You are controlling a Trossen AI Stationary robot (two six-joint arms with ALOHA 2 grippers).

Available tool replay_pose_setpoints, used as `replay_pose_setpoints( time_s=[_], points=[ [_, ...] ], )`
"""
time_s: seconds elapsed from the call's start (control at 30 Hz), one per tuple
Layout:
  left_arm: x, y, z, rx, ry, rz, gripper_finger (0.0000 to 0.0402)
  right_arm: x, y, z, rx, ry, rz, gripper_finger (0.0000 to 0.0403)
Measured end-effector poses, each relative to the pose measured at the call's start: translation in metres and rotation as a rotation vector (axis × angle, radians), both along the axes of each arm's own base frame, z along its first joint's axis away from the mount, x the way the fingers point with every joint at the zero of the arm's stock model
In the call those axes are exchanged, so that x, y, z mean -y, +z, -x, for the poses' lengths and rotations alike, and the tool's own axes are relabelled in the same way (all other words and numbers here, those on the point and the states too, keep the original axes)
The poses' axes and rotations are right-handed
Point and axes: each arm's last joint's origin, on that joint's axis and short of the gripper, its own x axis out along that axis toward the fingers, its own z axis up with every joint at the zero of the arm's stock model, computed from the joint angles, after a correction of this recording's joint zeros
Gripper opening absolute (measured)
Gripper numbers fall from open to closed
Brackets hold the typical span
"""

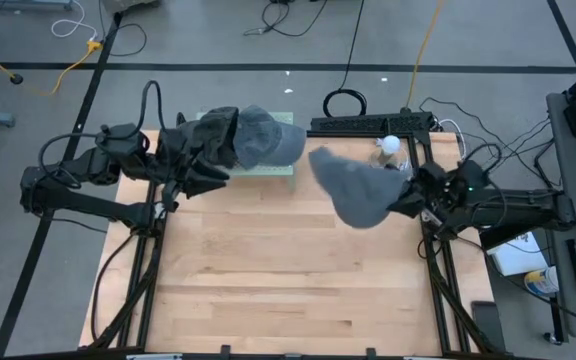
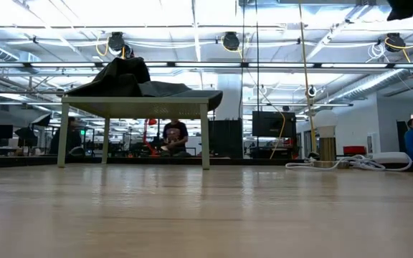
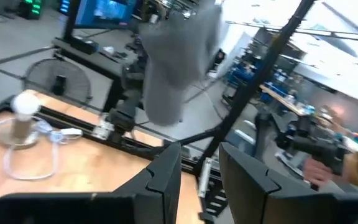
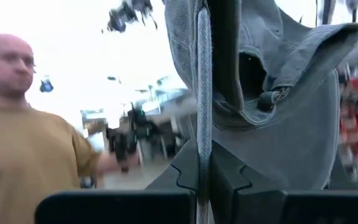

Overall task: Pick & Place hat
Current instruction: Stack the gray cap on the gray cap on the shelf

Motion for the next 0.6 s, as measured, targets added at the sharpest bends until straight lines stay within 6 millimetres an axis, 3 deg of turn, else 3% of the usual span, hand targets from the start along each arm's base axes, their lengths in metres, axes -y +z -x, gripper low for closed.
replay_pose_setpoints(
  time_s=[0.23,0.47,0.6],
  points=[
    [0.008,0.005,-0.004,0.059,-0.076,0.000,0.0113,0.003,0.011,-0.007,0.020,-0.028,-0.088,0.0005],
    [0.010,0.005,-0.021,0.098,-0.105,-0.011,0.0116,0.001,0.049,-0.043,-0.003,0.077,-0.056,0.0005],
    [0.009,0.004,-0.033,0.123,-0.104,-0.038,0.0145,-0.001,0.075,-0.069,0.024,0.121,-0.003,0.0006]
  ],
)
